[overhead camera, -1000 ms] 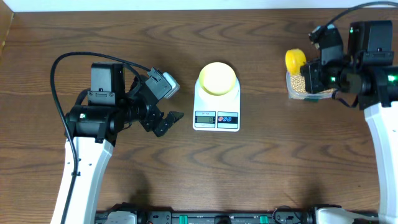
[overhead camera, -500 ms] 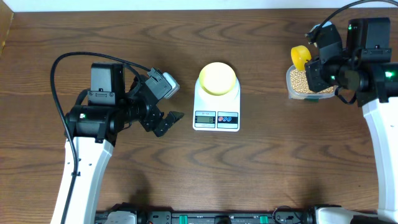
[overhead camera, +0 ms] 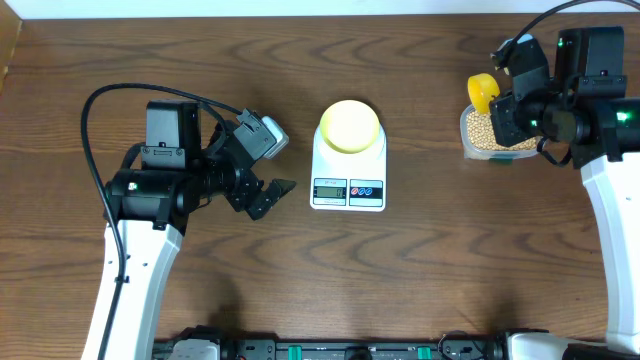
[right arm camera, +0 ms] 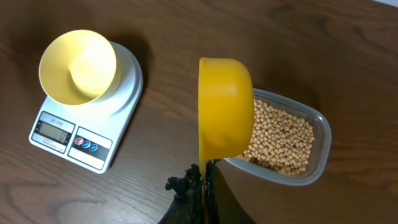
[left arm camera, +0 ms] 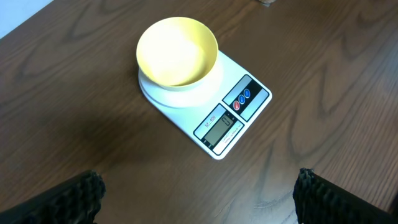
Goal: Scoop item into bowl and weigh 50g on scale
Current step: 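Lower the scoop with the right gripper into the soybean tub, then drag the yellow scoop through the soybeans with the right gripper to fill it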
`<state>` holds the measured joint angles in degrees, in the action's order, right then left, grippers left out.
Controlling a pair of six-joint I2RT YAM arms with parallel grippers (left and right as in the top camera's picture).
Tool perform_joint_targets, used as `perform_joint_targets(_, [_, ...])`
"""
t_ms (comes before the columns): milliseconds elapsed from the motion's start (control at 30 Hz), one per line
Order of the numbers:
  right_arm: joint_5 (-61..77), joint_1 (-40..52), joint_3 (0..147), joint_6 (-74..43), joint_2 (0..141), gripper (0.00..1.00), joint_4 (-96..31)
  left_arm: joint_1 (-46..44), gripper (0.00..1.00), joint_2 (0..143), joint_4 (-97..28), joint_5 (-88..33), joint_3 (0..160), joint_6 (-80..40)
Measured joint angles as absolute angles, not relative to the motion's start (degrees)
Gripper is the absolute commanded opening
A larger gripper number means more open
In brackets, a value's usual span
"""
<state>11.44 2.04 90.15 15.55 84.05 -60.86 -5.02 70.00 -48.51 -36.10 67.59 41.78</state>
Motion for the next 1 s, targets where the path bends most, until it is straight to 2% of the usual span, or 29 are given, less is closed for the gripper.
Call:
perform_joint_targets(533, [10.2, -4.9, 89.8, 15.6, 84.7, 0.01, -63.0, -5.0, 0.99, 70.0, -48.5, -36.1, 67.6, 41.8])
perform_joint_targets(1000, [7.0, -9.2, 88.3, 14.7, 96.0, 0.01, -59.2, -5.0, 0.99, 70.0, -48.5, -36.1, 67.6, 41.8])
